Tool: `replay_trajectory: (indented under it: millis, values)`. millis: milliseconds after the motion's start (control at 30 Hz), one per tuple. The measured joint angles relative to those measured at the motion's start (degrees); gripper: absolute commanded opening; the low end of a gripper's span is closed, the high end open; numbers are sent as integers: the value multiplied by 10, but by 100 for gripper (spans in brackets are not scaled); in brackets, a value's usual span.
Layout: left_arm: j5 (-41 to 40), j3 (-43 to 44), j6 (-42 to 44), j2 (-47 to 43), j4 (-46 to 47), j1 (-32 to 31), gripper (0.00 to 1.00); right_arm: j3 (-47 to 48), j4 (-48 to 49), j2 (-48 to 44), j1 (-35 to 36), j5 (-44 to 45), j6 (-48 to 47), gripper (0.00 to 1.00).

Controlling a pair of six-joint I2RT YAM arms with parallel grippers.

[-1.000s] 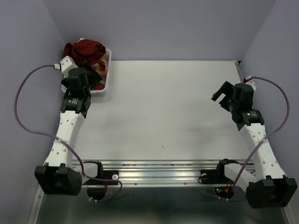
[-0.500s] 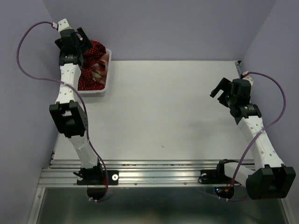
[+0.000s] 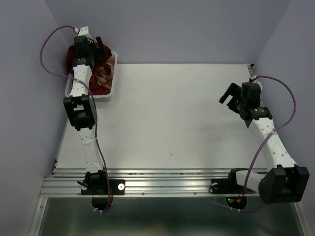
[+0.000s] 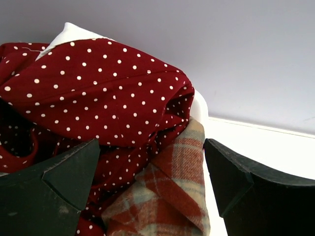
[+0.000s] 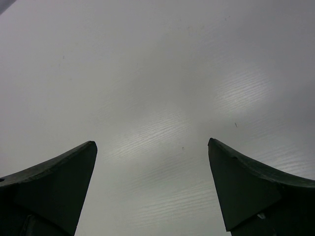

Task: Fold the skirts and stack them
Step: Grab the skirt from the pile

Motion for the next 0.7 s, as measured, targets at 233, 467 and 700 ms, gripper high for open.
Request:
replay_trajectory:
  millis: [233,467,700]
  values:
    - [-1,37,-1,47,57,1,99,0,-3,-1,0,2,0,100]
    - [-23,61,-2,99,100,1,99,-4,-5,-8,0,10,3,100]
    - [-54,61,-10,118,139,1,1,-6,-10,-8,0,13,8,100]
